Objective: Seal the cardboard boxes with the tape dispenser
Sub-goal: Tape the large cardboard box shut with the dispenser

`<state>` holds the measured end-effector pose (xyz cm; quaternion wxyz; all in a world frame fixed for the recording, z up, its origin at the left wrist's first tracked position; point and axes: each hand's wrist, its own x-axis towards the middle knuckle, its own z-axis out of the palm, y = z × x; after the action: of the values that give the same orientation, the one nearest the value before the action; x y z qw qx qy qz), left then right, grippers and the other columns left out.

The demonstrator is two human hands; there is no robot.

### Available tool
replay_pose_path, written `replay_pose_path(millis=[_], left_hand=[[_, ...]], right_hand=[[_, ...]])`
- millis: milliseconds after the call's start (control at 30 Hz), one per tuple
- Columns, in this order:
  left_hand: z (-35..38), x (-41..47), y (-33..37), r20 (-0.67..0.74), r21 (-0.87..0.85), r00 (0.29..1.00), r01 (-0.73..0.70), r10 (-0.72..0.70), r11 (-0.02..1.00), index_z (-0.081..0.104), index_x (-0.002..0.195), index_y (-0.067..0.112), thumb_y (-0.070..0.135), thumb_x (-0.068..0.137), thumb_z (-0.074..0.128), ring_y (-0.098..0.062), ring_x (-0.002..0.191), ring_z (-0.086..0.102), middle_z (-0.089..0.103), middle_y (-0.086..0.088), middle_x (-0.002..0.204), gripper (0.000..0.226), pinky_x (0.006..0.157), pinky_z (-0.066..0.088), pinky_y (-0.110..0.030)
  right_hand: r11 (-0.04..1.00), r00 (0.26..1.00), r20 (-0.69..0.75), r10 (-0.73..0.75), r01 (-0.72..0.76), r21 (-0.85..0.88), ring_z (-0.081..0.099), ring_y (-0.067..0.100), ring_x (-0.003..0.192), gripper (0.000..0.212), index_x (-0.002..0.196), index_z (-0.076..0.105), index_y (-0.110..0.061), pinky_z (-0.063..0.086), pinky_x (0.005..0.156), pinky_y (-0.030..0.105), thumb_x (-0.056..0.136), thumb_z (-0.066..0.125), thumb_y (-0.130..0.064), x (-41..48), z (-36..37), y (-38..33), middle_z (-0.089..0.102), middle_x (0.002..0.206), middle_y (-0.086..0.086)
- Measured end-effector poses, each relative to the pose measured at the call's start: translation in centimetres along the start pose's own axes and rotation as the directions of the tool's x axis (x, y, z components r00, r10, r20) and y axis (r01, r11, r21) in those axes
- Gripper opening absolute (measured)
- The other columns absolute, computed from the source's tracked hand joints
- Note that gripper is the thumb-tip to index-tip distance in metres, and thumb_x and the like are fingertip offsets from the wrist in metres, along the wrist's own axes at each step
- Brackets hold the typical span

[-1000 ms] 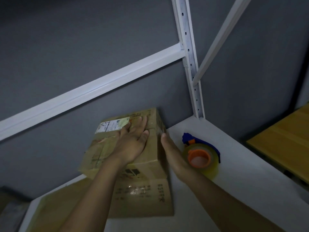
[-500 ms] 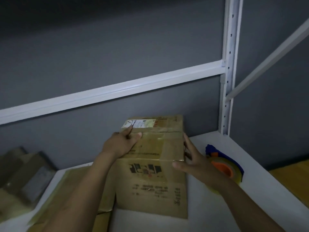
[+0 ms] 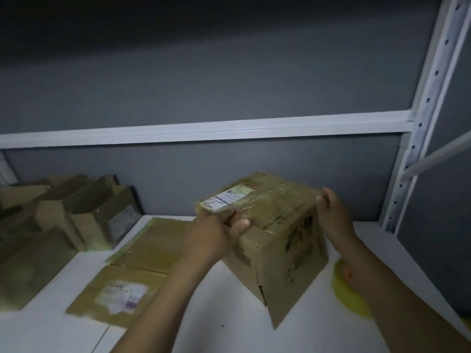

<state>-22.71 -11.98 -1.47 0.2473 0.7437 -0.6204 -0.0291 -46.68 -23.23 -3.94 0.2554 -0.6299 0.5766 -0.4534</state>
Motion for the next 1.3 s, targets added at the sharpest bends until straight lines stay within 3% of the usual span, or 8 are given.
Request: replay_pose_path(millis=[200,333,500,700,833,1067,1200,1300], left_hand=[[0.2,1.6,-4.7,0.117,-0.304,0.990,-0.036,0.075,0.952,0.013,0.143,0.058,0.081,0.070,0.056,-0.018,0.147,-0.011,-0.012,-0.001,0.161,0.088,0.118,0.014,-0.050],[1.4,1.6,-4.1,0.048,-0.489,0.999,0.019,0.006,0.872,0.044,0.133,0.050,0.053,0.065,0.078,-0.020,0.140,0.017,0.014,-0.001,0.145,0.076,0.114,0.026,-0.030],[4.3,-0.1,0.0,-0.240,-0.379,0.969,-0.032,-0.065,0.925,0.059,0.119,0.048,0.053,0.062,0.083,-0.020,0.120,0.037,0.028,0.004,0.123,0.062,0.102,0.035,-0.027],[5.7,-0.1,2.3,-0.308,0.006,0.950,-0.054,0.053,0.999,0.056,0.132,0.023,0.083,0.073,0.032,-0.040,0.134,0.033,0.037,-0.017,0.147,0.088,0.105,0.031,-0.055],[5.5,0.6,2.2,-0.232,0.186,0.949,-0.173,0.214,0.967,0.049,0.138,0.017,0.068,0.086,0.031,-0.034,0.146,0.017,0.038,-0.007,0.152,0.075,0.115,0.004,-0.059],[6.2,0.3,4.4,-0.222,0.235,0.925,-0.255,0.308,0.938,0.052,0.136,0.010,0.061,0.087,0.046,-0.031,0.135,0.041,0.052,-0.011,0.140,0.071,0.114,0.014,-0.060],[6.8,0.0,5.1,-0.233,0.253,0.926,-0.237,0.297,0.938,0.053,0.134,0.008,0.071,0.082,0.027,-0.033,0.132,0.043,0.055,-0.013,0.135,0.085,0.111,0.022,-0.060],[7.0,0.1,5.6,-0.234,0.270,0.928,-0.226,0.291,0.936,0.052,0.134,0.007,0.074,0.080,0.025,-0.037,0.131,0.042,0.054,-0.016,0.134,0.091,0.109,0.022,-0.060]], right_hand=[[0.985,0.975,0.224,0.007,-0.045,0.166,0.030,0.023,0.138,0.091,0.151,0.012,-0.030,0.036,0.103,0.041,0.080,0.054,-0.068,-4.5,0.3,-1.7,0.021,0.156,-0.001],[0.996,0.927,0.376,-0.009,-0.024,0.084,0.021,0.020,0.143,0.091,0.150,0.004,-0.042,0.032,0.109,0.045,0.080,0.060,-0.061,-6.0,0.3,-1.3,0.012,0.157,-0.011],[0.975,0.978,0.191,-0.088,0.046,0.216,0.044,0.015,0.129,0.053,0.142,0.040,-0.032,0.042,0.098,0.032,0.092,0.057,-0.040,-3.0,-1.3,-1.0,0.042,0.145,-0.006],[0.994,0.979,0.182,-0.096,0.085,0.071,0.038,0.016,0.135,0.039,0.134,0.055,-0.021,0.032,0.097,0.024,0.098,0.049,-0.036,-1.2,-1.9,-0.5,0.035,0.151,-0.005],[0.989,0.982,0.134,-0.134,0.142,-0.049,0.057,0.014,0.106,0.032,0.113,0.065,-0.027,0.039,0.074,0.024,0.101,0.036,-0.038,-2.8,-3.7,1.0,0.064,0.115,-0.003],[0.826,0.944,0.089,0.316,-0.228,-0.515,0.055,0.027,0.113,0.046,0.140,0.042,-0.015,0.045,0.087,0.031,0.097,0.050,-0.032,-6.6,-7.5,11.4,0.055,0.131,0.011],[0.811,0.951,-0.015,0.310,-0.273,-0.518,0.055,0.018,0.075,0.012,0.083,0.052,-0.012,0.048,0.064,0.027,0.094,0.051,-0.015,-7.2,-7.8,13.1,0.065,0.098,0.012],[0.797,0.965,-0.076,0.252,-0.251,-0.548,0.055,0.016,0.072,0.011,0.083,0.053,-0.011,0.048,0.058,0.027,0.093,0.052,-0.012,-7.6,-8.1,12.9,0.065,0.093,0.009]])
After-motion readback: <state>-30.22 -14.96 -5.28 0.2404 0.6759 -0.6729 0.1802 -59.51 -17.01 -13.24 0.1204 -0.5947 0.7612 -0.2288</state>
